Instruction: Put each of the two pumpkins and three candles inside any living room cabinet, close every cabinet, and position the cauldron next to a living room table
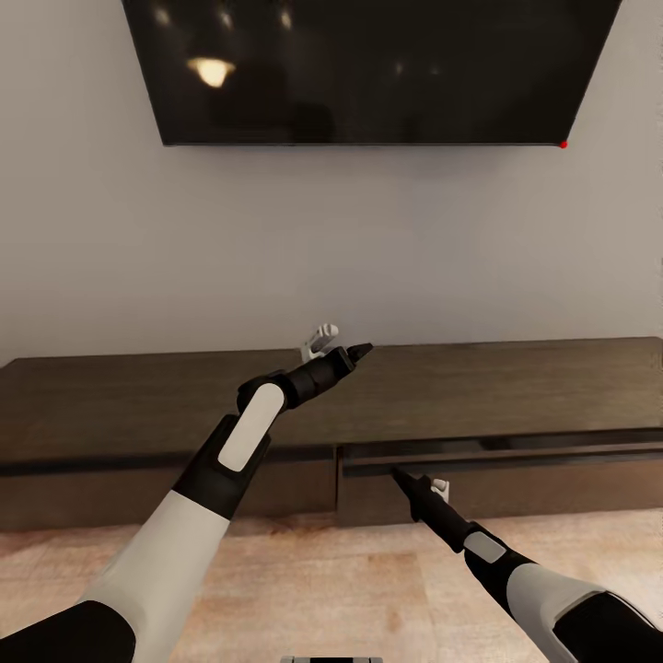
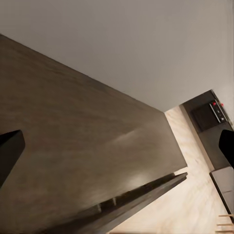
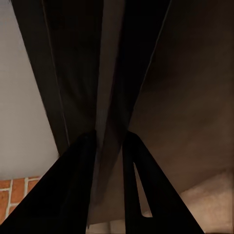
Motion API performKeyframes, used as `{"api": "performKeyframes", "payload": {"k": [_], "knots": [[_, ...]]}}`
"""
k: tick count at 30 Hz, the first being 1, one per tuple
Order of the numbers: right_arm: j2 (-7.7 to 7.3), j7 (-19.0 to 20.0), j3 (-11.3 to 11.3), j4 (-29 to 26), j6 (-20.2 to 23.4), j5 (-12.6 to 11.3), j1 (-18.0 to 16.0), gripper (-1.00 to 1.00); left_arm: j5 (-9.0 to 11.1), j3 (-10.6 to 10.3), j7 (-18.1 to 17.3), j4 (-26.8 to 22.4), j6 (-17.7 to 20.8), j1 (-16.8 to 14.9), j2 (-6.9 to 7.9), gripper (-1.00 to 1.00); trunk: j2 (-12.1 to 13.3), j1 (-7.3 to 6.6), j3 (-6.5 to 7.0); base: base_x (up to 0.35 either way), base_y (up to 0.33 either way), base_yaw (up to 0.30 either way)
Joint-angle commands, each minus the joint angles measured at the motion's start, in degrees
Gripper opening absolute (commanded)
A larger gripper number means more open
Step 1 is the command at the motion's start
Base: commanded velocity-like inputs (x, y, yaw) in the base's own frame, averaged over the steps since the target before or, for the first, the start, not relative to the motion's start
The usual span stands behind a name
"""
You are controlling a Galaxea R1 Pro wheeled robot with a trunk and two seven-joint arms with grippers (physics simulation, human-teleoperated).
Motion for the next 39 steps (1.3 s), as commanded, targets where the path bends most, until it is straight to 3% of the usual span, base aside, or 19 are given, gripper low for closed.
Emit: {"api": "performKeyframes", "payload": {"k": [1, 39], "knots": [[-0.02, 0.3, 1.1, 0.0, 0.7, -0.5, 0.0, -1.0, 0.6, 0.0, 0.5, -0.1, 0.1, 0.0, 0.0, 1.0, 0.0, -0.03, -0.05, -0.148, 0.0, 0.0], [-0.02, 0.3, 1.1, 0.0, 0.6, -0.5, 0.0, -1.0, 0.6, 0.0, 0.5, 0.1, 0.1, 0.0, 0.0, 1.0, 0.0, -0.03, -0.05, -0.131, 0.0, 0.0]]}}
